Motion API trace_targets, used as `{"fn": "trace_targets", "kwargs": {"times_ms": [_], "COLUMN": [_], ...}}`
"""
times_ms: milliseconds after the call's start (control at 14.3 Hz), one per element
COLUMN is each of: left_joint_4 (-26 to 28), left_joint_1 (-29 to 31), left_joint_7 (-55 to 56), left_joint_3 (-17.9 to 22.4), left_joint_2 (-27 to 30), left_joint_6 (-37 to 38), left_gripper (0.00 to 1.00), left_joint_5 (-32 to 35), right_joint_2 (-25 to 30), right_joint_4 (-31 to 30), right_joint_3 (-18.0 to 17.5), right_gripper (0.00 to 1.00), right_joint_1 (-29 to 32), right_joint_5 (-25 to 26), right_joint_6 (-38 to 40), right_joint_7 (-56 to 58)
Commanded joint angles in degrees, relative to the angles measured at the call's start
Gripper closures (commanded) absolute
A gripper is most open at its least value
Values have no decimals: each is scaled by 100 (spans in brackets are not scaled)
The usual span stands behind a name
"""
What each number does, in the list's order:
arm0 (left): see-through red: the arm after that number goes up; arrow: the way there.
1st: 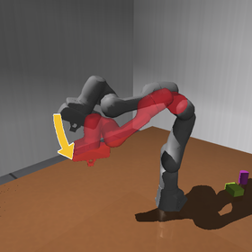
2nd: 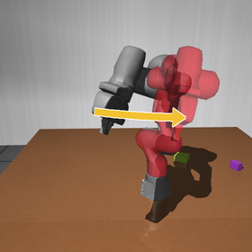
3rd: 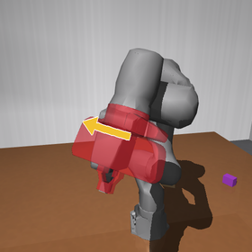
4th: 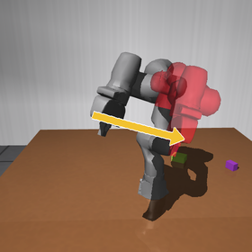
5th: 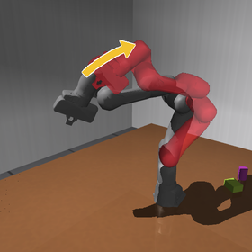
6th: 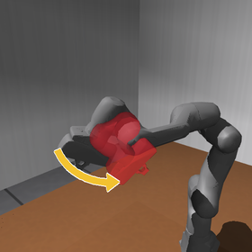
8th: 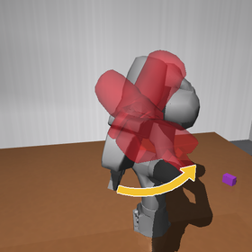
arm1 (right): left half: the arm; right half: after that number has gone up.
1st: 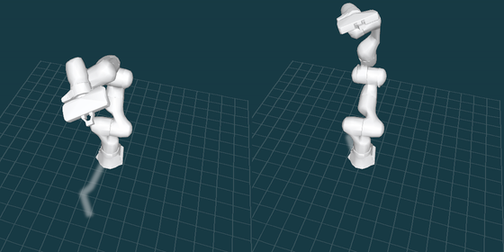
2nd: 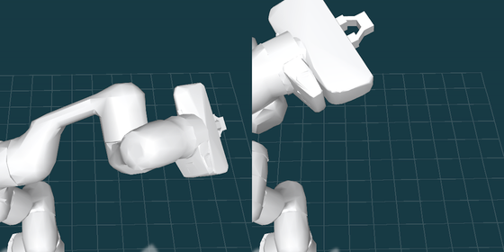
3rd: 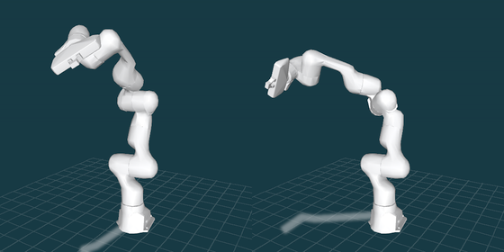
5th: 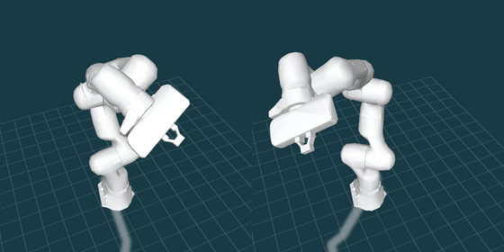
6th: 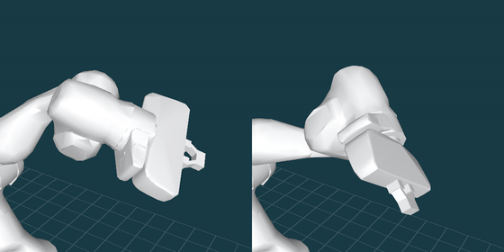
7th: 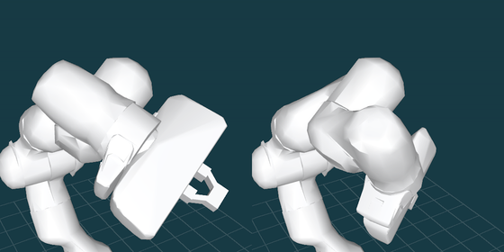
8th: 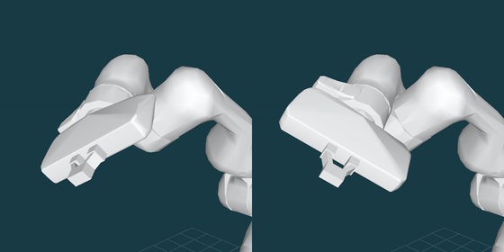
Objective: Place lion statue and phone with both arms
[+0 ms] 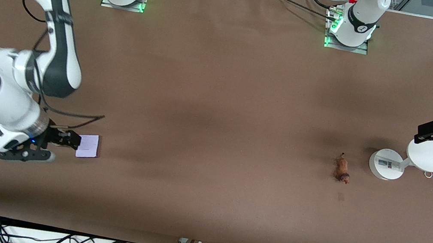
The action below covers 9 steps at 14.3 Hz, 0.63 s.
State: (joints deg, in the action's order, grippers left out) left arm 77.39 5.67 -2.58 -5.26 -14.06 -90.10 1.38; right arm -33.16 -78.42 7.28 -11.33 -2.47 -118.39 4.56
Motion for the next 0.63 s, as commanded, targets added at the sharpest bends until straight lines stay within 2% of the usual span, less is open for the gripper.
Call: {"fn": "trace_targets", "kwargs": {"times_ms": [0,209,558], "left_joint_4": [-145,-137,-189], "left_joint_1": [-5,-13,-13], "left_joint_7": [-85,-85,-85], "left_joint_3": [16,16,16], "left_joint_2": [-70,-79,-79], "left_joint_6": [124,177,274], "left_gripper": [0,0,0], "left_joint_5": [-59,-50,-41], "right_joint_2": [624,1170,1847], "right_joint_4": [-24,-7,-68], "right_joint_3": [-60,-52,-87], "right_gripper": [0,0,0], "right_joint_1": [61,61,61], "right_joint_5": [45,80,176], "right_joint_6": [945,2150,3101], "right_joint_7": [-7,-25,1]}}
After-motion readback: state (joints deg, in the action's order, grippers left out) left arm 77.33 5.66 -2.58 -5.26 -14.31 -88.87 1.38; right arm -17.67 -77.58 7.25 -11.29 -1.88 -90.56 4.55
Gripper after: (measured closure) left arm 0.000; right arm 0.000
